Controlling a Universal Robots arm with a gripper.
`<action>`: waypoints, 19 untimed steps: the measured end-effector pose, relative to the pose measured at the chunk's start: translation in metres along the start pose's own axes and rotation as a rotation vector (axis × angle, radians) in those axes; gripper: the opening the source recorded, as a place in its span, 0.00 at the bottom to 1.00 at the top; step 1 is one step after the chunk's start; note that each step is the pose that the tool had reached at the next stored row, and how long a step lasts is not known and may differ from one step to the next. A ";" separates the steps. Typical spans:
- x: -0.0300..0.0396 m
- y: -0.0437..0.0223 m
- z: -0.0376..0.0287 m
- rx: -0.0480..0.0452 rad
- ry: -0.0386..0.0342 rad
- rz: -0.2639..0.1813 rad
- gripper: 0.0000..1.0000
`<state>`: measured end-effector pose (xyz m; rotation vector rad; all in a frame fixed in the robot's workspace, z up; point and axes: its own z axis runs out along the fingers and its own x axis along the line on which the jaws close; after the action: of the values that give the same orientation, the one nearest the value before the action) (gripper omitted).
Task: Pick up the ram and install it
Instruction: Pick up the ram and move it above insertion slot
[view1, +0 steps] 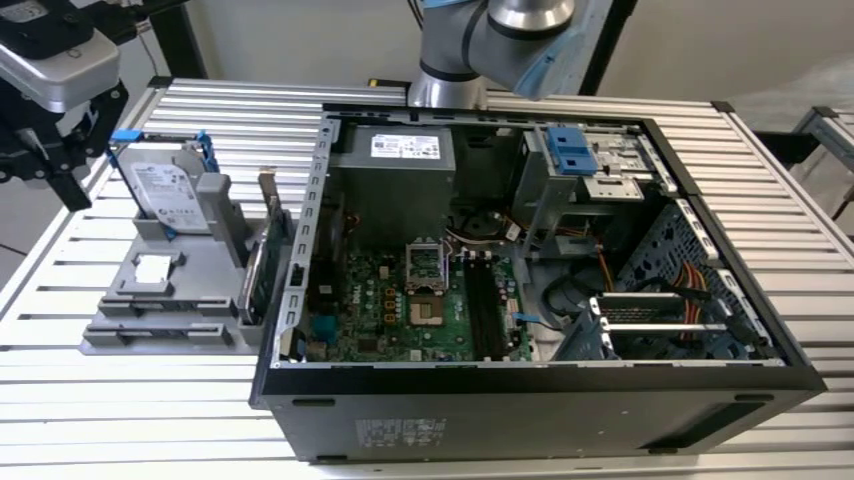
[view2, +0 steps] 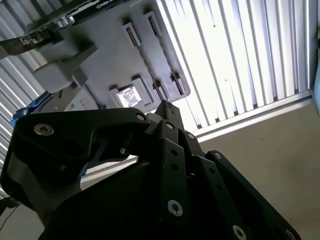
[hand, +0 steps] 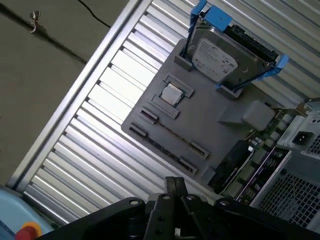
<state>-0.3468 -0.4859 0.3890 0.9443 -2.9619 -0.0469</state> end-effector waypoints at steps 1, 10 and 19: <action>0.0000 0.0000 0.0000 0.0004 0.0005 -0.013 0.00; -0.0001 0.0002 0.0000 0.0043 0.0059 -0.121 0.00; -0.0001 0.0002 0.0001 0.0086 0.0116 -0.246 0.00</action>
<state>-0.3468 -0.4857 0.3890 1.2986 -2.8198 -0.0345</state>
